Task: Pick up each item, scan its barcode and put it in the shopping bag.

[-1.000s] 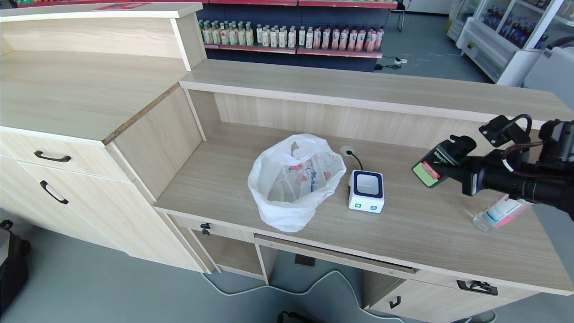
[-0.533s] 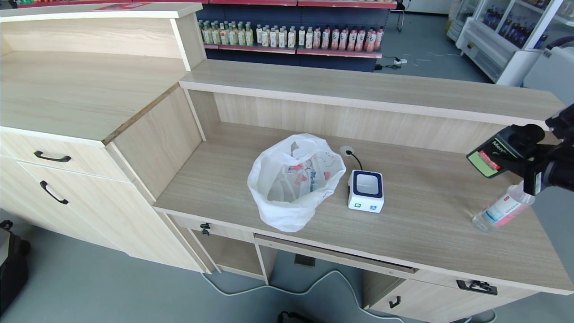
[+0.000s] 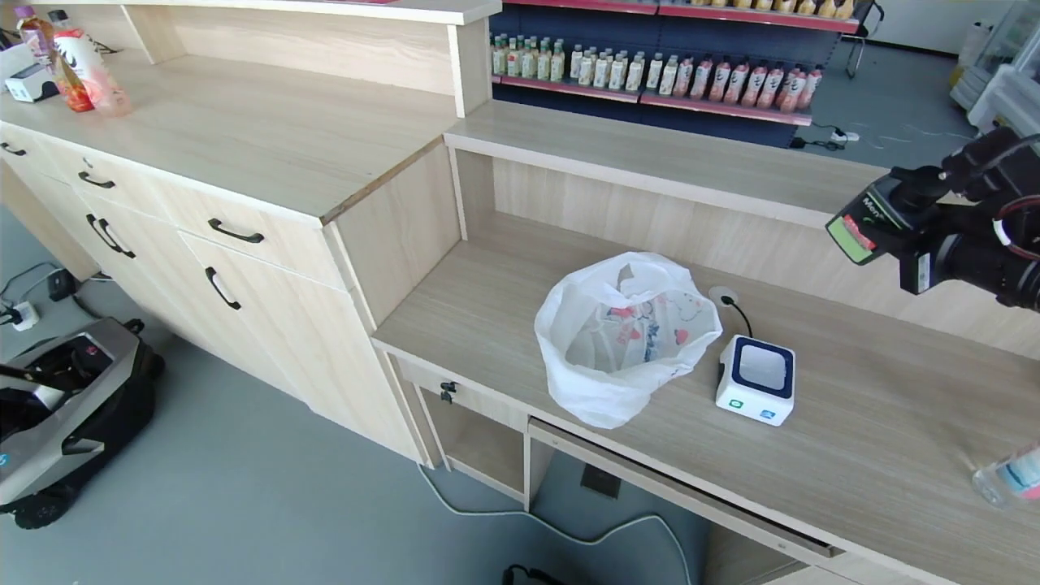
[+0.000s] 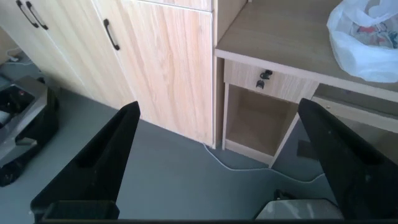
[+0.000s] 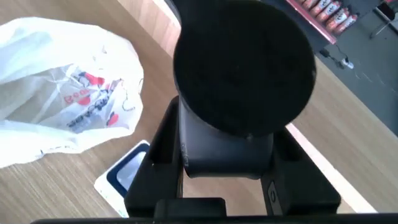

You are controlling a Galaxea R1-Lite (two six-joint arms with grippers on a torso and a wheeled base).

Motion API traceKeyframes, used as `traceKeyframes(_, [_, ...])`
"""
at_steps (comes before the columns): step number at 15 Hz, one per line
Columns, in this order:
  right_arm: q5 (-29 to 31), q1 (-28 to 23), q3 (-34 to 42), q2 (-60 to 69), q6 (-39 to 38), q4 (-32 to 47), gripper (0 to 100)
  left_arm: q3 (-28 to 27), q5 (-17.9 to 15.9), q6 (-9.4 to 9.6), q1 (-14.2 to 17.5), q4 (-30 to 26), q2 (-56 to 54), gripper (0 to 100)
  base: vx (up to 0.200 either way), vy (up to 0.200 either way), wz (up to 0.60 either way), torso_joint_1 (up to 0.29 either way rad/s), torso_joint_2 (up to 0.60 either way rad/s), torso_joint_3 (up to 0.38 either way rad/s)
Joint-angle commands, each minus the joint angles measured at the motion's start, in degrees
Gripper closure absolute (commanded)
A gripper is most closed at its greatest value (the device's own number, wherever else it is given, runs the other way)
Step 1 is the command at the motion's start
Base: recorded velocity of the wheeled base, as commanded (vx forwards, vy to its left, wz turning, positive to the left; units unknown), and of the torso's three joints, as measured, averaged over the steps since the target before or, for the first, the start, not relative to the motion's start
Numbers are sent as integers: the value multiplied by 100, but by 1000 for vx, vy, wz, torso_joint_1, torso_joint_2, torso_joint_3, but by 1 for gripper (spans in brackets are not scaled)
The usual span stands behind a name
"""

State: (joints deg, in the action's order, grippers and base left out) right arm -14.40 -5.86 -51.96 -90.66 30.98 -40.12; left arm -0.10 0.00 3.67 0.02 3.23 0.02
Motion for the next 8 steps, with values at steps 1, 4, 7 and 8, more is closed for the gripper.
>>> traceKeyframes(1, [438, 683, -456, -997, -514, -295, 100, 1, 0, 2, -2, 2, -2, 0, 0, 0, 0, 0, 0, 0])
traceKeyframes(4, [447, 920, -579, -1920, -821, -374, 100, 1, 0, 2, -2, 2, -2, 0, 0, 0, 0, 0, 0, 0])
traceKeyframes(7, [438, 1166, -869, -2650, -1560, -444, 100, 1, 0, 2, -2, 2, -2, 0, 0, 0, 0, 0, 0, 0])
traceKeyframes(8, [438, 1210, -966, -2808, -1647, -435, 100, 1, 9, 2, -2, 2, -2, 0, 0, 0, 0, 0, 0, 0])
